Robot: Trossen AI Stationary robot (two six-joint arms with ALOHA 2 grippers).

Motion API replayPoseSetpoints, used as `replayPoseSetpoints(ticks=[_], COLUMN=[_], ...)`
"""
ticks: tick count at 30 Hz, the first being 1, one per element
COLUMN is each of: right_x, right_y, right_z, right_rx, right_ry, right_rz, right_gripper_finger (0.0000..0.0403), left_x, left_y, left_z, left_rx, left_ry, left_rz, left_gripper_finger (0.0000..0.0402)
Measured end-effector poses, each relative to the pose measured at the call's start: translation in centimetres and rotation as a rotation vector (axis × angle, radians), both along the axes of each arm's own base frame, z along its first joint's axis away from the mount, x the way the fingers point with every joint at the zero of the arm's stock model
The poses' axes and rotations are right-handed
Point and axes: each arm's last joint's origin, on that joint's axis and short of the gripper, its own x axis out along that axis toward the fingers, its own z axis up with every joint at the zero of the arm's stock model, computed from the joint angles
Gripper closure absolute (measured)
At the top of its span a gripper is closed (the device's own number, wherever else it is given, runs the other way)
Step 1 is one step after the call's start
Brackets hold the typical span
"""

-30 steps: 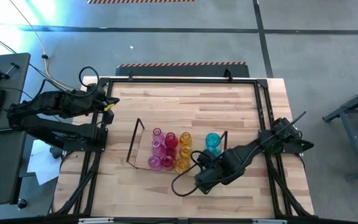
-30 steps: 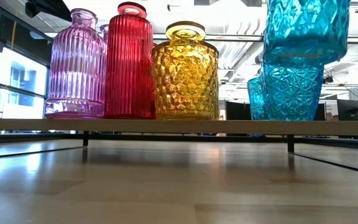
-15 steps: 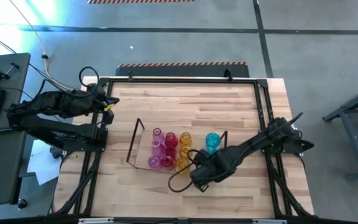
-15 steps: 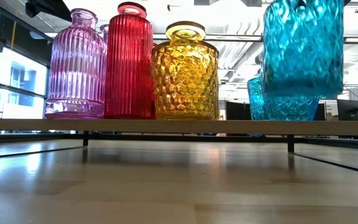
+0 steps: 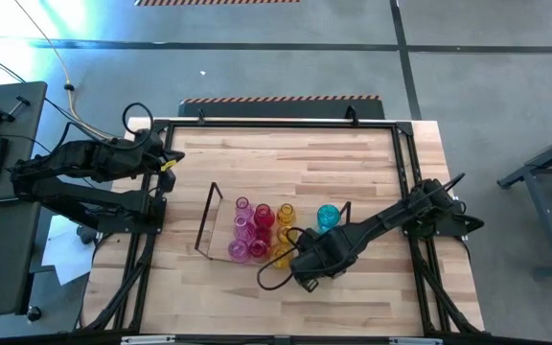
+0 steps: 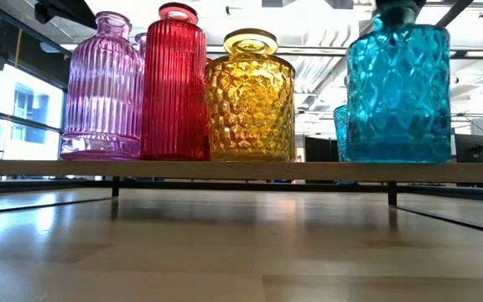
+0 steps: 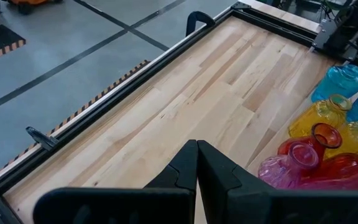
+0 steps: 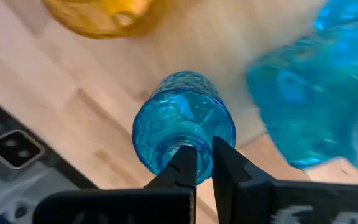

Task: Sort vases onto shelf
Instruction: Put the blue vase on the shelf aligned with the other blue vases

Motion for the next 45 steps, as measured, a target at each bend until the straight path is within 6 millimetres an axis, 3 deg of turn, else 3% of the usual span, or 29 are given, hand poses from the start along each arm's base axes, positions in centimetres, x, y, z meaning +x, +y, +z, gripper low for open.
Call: replayPoseSetpoints(ticks=[9,28,38,45], right_x=[-0.6,-0.4,-0.4,-0.3], right_y=[-0.5,-0.6,-0.8,-1.3], right_z=[0.0,0.0,0.0,0.0], right_rx=[-0.044,-0.022,-0.013,-0.024], right_ry=[0.062,0.056,0.070,0.079], right_rz=[-0.031,-0.027,-0.038,-0.044], right_gripper_finger=[0.0377,0.0372,0.0333,0.0329], left_x=[0.0,0.0,0.0,0.0], left_y=[0.0,0.0,0.0,0.0], left_z=[0.0,0.0,0.0,0.0], left_rx=[-0.009,-0.009,-0.005,-0.004], left_ry=[0.000,0.000,0.003,0.004], left_rz=[-0.011,-0.011,-0.015,-0.015], left_gripper_finger=[0.0401,0.0401,0.0401,0.0401])
